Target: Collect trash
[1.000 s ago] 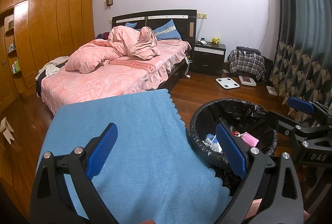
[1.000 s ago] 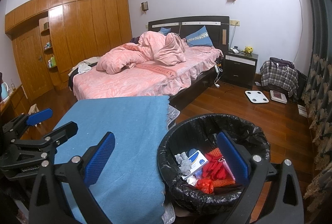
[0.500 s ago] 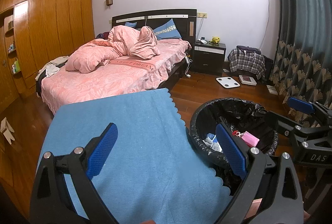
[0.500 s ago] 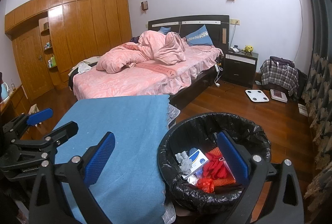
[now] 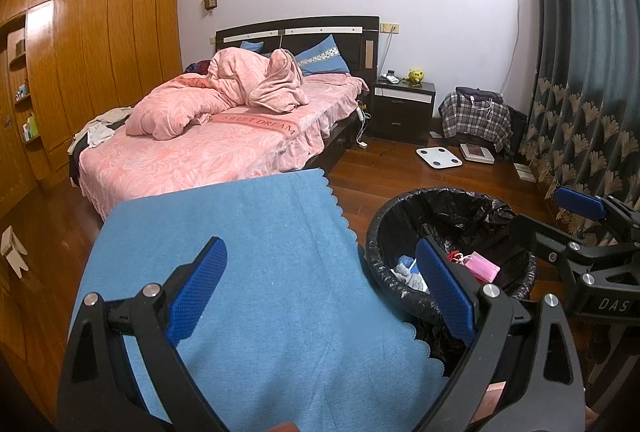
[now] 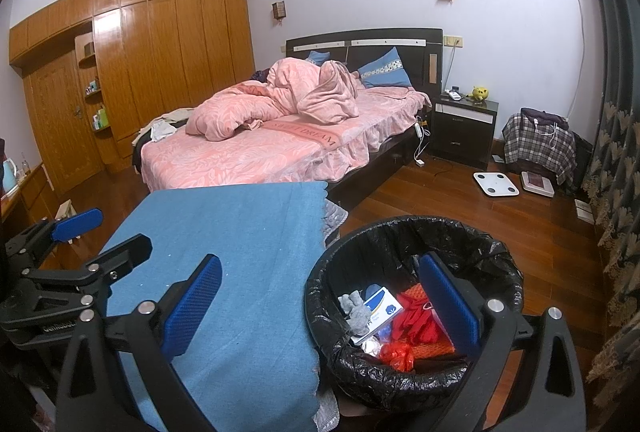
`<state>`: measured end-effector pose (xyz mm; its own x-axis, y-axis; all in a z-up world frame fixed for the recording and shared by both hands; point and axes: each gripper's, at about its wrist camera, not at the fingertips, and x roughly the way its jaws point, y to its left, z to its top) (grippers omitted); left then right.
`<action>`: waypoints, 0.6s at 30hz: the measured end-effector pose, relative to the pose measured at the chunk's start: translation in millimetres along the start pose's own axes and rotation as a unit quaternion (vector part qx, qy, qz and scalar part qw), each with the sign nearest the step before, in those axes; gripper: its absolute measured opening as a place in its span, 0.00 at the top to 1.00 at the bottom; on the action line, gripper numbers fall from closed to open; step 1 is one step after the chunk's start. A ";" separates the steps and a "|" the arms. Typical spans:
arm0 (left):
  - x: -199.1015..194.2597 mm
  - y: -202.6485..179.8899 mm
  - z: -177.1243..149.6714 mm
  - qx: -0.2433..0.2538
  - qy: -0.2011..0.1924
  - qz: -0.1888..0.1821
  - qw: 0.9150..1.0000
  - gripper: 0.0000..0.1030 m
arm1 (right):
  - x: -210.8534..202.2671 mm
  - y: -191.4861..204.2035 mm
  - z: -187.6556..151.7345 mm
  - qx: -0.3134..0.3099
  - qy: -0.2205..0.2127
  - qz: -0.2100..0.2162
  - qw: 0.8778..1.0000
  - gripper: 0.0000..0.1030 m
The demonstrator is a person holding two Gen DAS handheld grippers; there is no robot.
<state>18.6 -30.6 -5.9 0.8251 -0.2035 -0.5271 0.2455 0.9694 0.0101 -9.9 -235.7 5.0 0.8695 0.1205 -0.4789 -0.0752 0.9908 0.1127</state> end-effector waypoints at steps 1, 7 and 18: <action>0.3 0.0 0.1 0.000 0.000 0.000 1.000 0.10 | 0.1 0.0 0.1 0.000 0.000 0.000 1.000 0.06; 0.2 -0.3 0.5 0.000 0.000 0.000 1.000 0.10 | 0.0 -0.1 0.7 0.000 0.000 0.000 1.000 0.06; 0.0 -0.6 -1.4 -0.001 0.003 -0.001 1.000 0.10 | 0.1 0.6 -0.4 0.000 0.001 0.000 1.000 0.06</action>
<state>17.7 -31.0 -7.1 0.8213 -0.2046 -0.5326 0.2464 0.9691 0.0076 -10.1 -235.1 4.7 0.8683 0.1204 -0.4812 -0.0746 0.9908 0.1133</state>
